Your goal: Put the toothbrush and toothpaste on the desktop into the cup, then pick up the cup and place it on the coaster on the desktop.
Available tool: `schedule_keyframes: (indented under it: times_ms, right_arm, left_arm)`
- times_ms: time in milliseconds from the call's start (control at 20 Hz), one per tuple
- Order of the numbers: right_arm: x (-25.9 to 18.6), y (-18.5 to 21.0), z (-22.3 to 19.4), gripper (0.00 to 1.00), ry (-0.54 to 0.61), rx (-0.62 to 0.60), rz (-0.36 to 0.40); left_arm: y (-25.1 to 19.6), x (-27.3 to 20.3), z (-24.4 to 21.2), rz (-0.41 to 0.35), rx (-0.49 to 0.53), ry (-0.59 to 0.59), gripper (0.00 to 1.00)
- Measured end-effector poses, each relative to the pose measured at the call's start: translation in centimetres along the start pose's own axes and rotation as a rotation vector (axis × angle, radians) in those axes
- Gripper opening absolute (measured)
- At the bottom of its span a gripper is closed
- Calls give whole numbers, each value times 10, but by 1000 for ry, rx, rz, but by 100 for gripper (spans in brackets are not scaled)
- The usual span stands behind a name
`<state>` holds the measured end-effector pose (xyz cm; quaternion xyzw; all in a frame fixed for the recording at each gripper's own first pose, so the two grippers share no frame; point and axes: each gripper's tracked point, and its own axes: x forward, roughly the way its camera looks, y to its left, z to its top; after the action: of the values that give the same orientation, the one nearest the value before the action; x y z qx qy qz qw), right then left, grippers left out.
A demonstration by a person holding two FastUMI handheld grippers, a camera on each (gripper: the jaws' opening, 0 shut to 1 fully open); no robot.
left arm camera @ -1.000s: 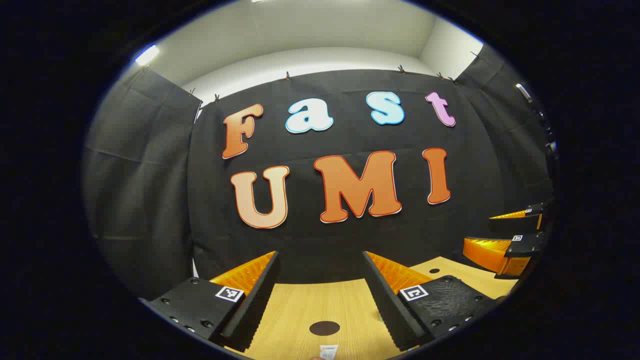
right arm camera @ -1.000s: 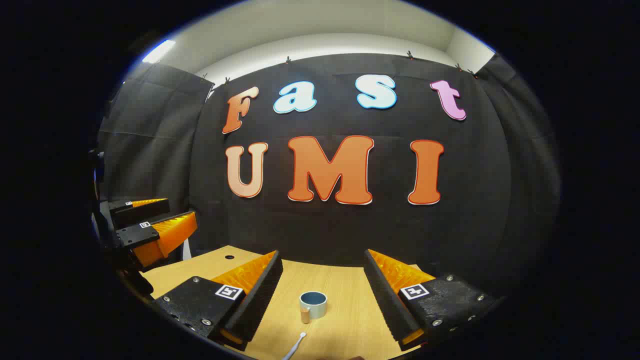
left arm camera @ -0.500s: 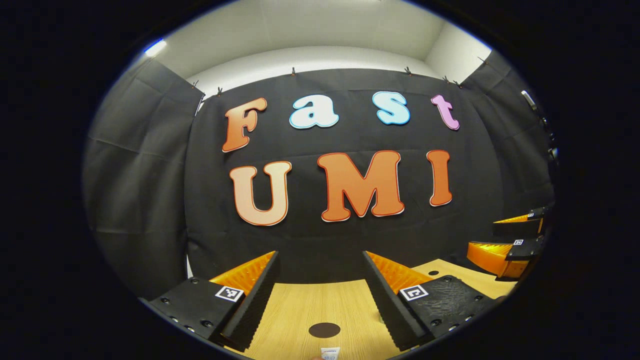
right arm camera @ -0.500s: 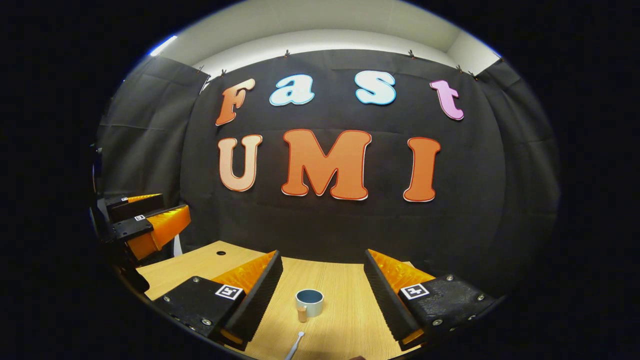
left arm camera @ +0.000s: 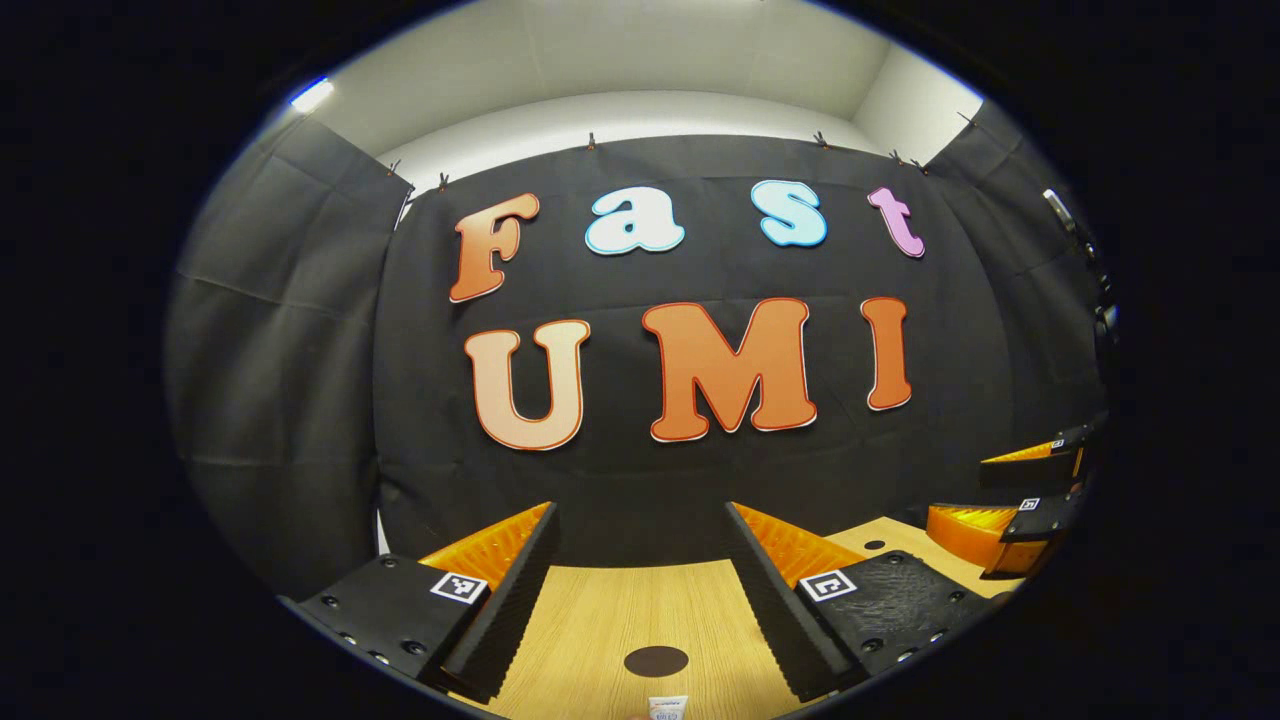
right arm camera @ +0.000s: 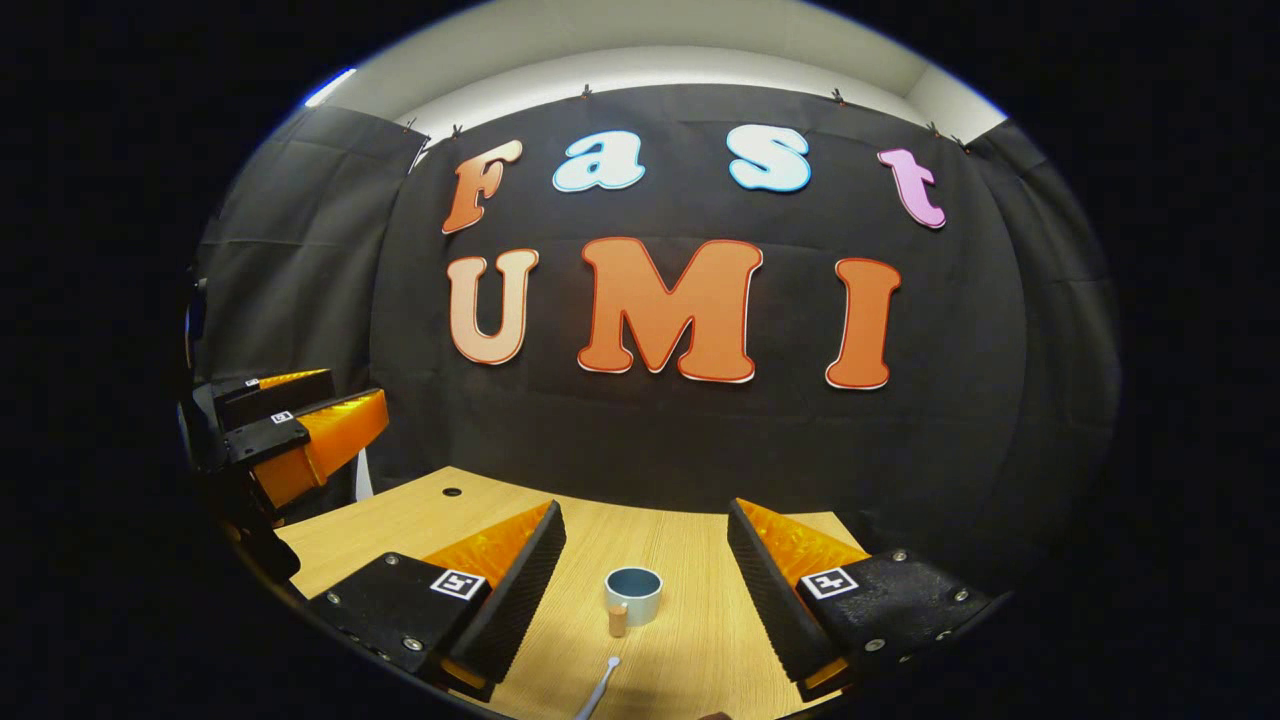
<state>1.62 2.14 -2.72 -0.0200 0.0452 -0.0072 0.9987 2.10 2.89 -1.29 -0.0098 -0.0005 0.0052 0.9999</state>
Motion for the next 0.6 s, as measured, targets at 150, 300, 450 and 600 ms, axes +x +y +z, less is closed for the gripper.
schedule_keyframes:
  times_ms: [150, 300, 450, 600]
  right_arm:
    - [4, 1, -9, 98, 36, -1, -13]
    - [9, 2, -24, 99, 86, -5, -21]
    - [13, 9, -40, 99, 141, 6, -14]
    - [16, 16, -60, 99, 203, 12, -2]
  left_arm:
    - [9, 0, -2, 9, 6, 1, 97]
    - [15, 0, -7, 15, 12, 11, 99]
    - [25, -1, -12, 27, 19, 19, 97]
    - [32, 0, -19, 34, 28, 33, 97]
